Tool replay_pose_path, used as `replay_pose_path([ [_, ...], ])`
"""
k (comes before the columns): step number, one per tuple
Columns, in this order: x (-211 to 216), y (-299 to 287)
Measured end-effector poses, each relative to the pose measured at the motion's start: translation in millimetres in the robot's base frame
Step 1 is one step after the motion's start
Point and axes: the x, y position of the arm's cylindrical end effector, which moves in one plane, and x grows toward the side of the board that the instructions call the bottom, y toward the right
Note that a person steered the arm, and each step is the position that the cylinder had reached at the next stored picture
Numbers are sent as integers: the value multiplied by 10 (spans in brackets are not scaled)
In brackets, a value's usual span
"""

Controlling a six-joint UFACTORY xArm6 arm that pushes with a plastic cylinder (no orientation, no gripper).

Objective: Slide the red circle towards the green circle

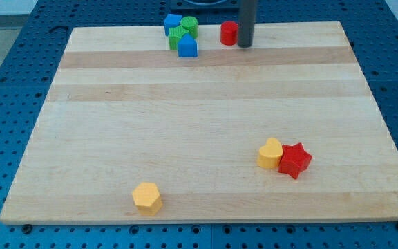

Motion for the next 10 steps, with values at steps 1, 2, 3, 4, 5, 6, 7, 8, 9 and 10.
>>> replay_pose_path([
  [1,-180,395],
  [2,-286,349],
  [3,-289,76],
  [4,-375,-52],
  [5,-385,-52],
  [6,-385,-198],
  [7,-384,-469],
  [8,-384,-534],
  [9,-384,-534],
  [10,-324,-423],
])
